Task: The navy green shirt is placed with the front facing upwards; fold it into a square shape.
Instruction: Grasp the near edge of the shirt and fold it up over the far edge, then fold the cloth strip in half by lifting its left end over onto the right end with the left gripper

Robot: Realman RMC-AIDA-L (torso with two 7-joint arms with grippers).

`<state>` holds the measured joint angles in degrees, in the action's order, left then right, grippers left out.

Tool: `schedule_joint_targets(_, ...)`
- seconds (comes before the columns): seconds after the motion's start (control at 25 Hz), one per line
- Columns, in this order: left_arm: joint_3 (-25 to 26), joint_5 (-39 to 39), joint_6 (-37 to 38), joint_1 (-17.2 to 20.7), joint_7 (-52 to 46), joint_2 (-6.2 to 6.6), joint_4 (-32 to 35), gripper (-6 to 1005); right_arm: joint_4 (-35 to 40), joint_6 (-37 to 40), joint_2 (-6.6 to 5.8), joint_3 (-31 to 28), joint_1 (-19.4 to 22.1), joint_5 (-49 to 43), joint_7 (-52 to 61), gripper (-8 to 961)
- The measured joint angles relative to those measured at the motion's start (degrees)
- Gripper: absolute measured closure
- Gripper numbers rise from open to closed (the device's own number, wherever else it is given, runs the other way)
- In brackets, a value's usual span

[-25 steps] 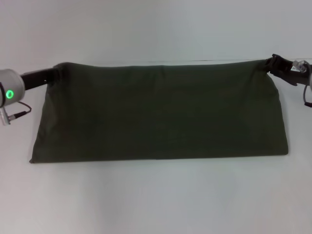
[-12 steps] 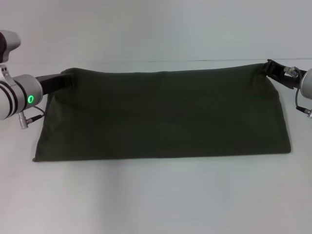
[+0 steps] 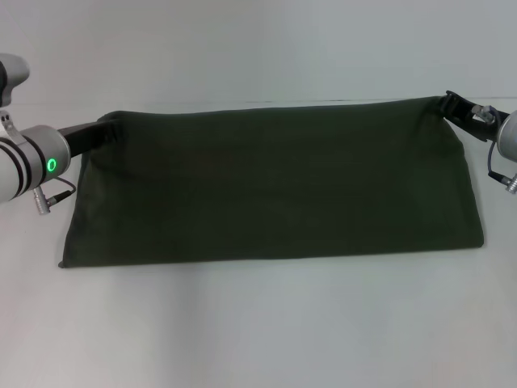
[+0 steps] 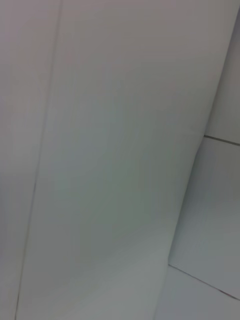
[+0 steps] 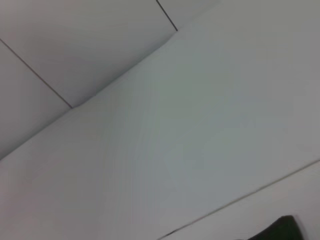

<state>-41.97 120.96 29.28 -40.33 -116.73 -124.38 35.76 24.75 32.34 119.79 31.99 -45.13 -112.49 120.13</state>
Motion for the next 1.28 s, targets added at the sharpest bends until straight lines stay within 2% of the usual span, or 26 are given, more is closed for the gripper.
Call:
schedule_joint_targets(0.32, -0.05, -2.3, -1.8, 0.14, 0.51, -0.07, -0.45, 932, -0.38, 0.6, 0.03, 0.1, -0.61, 2.94, -3.16, 833)
schedule_joint_targets(0.48, -0.06, -7.12, -4.23, 0.49, 2.47, -0.1, -1.25, 931, -0.4, 0.93, -0.02, 0.1, -0.17, 5.82, -4.16, 645)
schedule_joint_targets(0.76, -0.02, -15.71, -4.92, 1.95, 7.69, 0.08, -1.36, 693, -0.4, 2.0, -0.21, -0.09, 1.03, 10.89, -7.34, 349)
schedule_joint_targets(0.88, 0.04, -18.77, -2.37, 3.4, 9.78, 0.39, -0.14, 633, 0.06, 4.13, -0.57, -0.43, 2.18, 11.73, -7.53, 293)
schedule_joint_targets(1.0, 0.47, -19.08, 4.69, 6.04, 10.48, 0.46, 3.0, 592, 0.28, 9.74, -1.86, -0.5, 4.18, 12.49, -6.74, 238)
schedule_joint_targets(1.12, 1.8, -17.42, 15.3, 9.54, 9.51, 0.94, 7.24, 551, 0.32, 17.52, -4.46, 0.23, 6.65, 11.78, -2.98, 182)
schedule_joint_targets(1.16, 2.33, -16.43, 18.33, 10.46, 8.65, 1.27, 8.38, 538, 0.32, 19.94, -5.33, 0.6, 7.37, 11.07, -1.29, 164)
schedule_joint_targets(1.28, 7.2, -7.28, 32.13, 12.43, 0.32, 3.44, 12.89, 473, 0.35, 28.24, -8.72, 2.25, 9.55, 7.28, 4.54, 148)
